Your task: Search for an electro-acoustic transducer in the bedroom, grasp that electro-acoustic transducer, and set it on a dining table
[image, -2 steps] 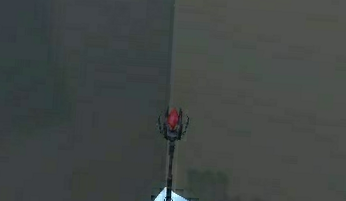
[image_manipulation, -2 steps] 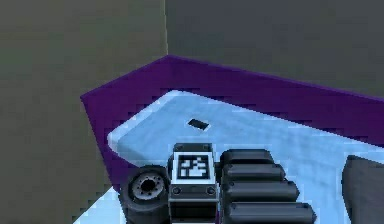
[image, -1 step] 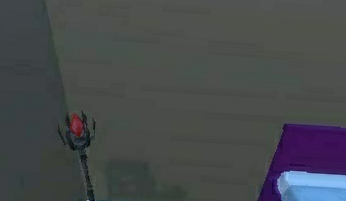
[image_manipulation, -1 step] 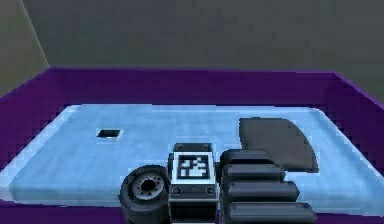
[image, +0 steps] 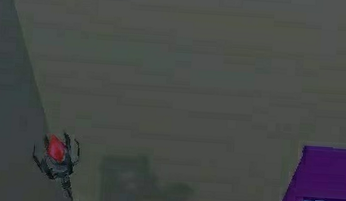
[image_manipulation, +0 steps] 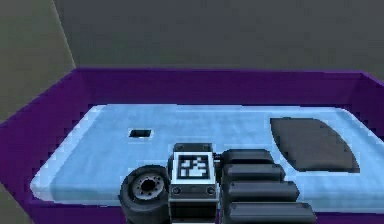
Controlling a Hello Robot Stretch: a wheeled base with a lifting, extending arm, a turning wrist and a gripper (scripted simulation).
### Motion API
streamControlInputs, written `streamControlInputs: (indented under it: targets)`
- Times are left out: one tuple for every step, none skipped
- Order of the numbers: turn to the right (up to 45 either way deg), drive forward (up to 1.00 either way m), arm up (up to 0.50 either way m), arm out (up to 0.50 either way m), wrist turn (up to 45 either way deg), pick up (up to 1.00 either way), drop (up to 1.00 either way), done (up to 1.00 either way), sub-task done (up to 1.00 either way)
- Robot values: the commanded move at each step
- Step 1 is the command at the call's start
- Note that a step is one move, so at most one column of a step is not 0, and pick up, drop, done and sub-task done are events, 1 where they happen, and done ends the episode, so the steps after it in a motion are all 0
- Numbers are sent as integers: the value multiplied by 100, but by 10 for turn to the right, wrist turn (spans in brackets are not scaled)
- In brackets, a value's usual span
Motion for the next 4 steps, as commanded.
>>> streamControlInputs:
  targets:
    - [450, 0, 0, 0, 0, 0, 0, 0, 0]
    - [450, 0, 0, 0, 0, 0, 0, 0, 0]
    - [270, 0, 0, 0, 0, 0, 0, 0, 0]
    - [0, 30, 0, 0, 0, 0, 0, 0, 0]
